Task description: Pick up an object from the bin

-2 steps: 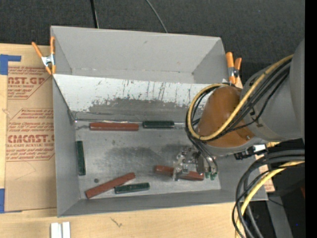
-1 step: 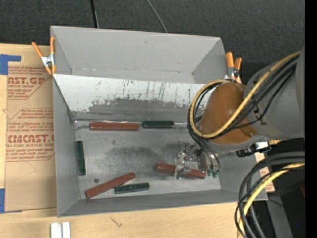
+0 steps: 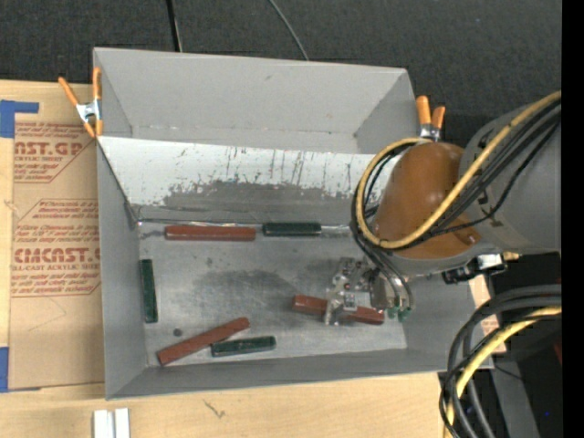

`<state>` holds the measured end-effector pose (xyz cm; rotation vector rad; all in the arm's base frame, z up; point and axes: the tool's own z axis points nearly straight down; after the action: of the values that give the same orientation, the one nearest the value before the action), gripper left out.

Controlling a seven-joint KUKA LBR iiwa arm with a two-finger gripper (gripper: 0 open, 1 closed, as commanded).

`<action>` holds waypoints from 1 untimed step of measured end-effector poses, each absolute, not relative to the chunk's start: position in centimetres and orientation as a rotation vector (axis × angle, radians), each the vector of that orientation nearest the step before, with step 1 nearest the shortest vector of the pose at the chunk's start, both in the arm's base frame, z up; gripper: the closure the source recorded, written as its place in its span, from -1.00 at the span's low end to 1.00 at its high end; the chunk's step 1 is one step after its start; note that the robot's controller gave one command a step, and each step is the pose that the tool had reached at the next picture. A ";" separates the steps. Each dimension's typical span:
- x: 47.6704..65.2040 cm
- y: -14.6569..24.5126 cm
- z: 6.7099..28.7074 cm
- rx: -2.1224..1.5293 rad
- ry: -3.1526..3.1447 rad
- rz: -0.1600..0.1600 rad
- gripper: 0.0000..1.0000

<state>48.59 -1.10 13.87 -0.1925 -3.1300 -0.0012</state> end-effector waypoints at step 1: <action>48.8 -1.1 15.4 -0.193 -3.138 -0.002 1.00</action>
Offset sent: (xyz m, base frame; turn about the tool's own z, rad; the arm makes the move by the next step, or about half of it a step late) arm 0.0000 0.0000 0.0141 0.0000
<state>48.75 -1.10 15.42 -0.1931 -3.1376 -0.0017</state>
